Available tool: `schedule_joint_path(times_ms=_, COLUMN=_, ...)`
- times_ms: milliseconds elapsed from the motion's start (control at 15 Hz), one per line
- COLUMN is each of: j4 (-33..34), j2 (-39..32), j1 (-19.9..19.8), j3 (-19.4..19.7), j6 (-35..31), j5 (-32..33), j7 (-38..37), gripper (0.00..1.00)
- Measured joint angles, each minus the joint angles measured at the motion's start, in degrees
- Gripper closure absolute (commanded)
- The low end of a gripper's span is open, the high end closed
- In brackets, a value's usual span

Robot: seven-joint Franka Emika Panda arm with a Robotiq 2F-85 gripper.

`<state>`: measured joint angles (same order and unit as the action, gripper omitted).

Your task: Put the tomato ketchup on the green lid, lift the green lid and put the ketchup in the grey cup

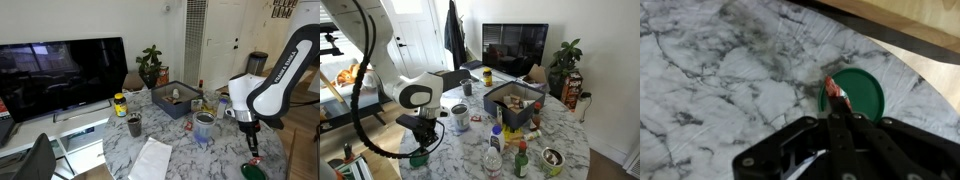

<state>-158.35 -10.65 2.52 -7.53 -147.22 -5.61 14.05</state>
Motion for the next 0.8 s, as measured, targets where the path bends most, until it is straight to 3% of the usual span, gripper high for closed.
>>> schedule_joint_path(times_ms=800, j4=1.0, j2=-4.2, j1=1.3, j3=-1.6, j6=-2.1, j5=0.9, j7=-2.9, gripper=1.0)
